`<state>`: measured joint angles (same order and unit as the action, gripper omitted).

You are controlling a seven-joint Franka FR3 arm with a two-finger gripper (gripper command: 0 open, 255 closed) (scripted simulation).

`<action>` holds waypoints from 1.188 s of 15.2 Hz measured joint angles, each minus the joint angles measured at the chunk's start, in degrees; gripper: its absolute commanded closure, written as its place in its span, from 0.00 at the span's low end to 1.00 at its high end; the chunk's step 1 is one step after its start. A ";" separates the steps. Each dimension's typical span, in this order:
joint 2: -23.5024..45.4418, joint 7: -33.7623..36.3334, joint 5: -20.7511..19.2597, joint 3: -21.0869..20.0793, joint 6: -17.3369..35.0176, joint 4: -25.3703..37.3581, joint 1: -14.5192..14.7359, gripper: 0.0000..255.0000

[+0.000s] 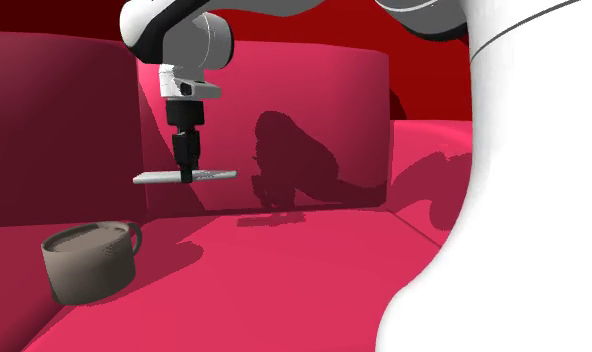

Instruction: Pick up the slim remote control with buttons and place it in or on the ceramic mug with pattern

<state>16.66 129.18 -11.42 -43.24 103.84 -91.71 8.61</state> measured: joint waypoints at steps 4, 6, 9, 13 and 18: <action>1.55 5.62 -1.34 -1.25 -0.74 1.64 4.46 1.00; 3.10 8.57 -2.49 -1.63 -1.17 3.09 7.10 1.00; 5.14 12.62 -3.99 -2.12 -2.41 5.74 11.05 1.00; 9.28 17.32 -6.70 -2.00 -4.24 10.73 16.80 1.00; 9.84 18.30 -7.27 -1.78 -0.99 7.75 16.88 1.00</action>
<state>26.50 147.48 -18.69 -45.02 102.85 -83.97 25.48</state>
